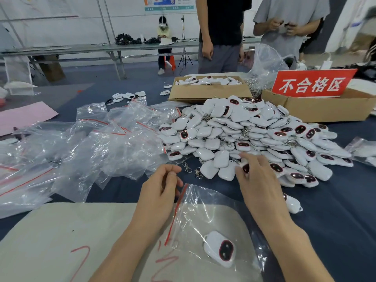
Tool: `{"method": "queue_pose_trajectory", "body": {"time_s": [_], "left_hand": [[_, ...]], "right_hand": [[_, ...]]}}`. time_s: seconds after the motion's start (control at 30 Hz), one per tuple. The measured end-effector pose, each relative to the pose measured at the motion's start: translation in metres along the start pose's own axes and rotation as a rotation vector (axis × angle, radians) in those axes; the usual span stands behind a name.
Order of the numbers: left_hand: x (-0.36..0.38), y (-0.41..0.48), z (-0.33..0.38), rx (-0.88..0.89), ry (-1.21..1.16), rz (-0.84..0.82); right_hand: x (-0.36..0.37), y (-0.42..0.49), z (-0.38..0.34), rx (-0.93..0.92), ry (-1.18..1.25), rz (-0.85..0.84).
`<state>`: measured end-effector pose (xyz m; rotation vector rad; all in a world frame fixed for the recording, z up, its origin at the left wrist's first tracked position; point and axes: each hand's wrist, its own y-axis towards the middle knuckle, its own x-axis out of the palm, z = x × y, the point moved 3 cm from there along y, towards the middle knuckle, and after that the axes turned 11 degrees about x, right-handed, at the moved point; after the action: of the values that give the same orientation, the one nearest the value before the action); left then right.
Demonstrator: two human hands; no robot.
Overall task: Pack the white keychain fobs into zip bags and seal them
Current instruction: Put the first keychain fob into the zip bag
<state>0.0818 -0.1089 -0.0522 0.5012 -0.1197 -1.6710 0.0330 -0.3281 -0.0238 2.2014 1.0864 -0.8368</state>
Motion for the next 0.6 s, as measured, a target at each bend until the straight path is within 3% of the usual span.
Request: {"method": "queue_pose_trajectory", "body": {"time_s": [0.13, 0.2, 0.33, 0.43, 0.6], "left_hand": [[0.002, -0.004, 0.009, 0.061, -0.096, 0.016], [0.006, -0.006, 0.017, 0.106, -0.127, -0.035], [0.018, -0.011, 0.030, 0.229, -0.060, -0.153], [0.015, -0.010, 0.030, 0.243, -0.020, -0.075], [0.010, -0.006, 0.026, 0.163, -0.179, -0.021]], "right_hand": [[0.002, -0.008, -0.022, -0.022, 0.616, -0.125], [0.011, -0.014, -0.032, -0.021, 0.770, -0.187], [0.033, -0.028, -0.045, -0.034, 0.881, -0.238], [0.040, -0.029, -0.047, -0.030, 0.931, -0.303], [0.046, -0.028, -0.043, 0.024, 0.896, -0.412]]}}
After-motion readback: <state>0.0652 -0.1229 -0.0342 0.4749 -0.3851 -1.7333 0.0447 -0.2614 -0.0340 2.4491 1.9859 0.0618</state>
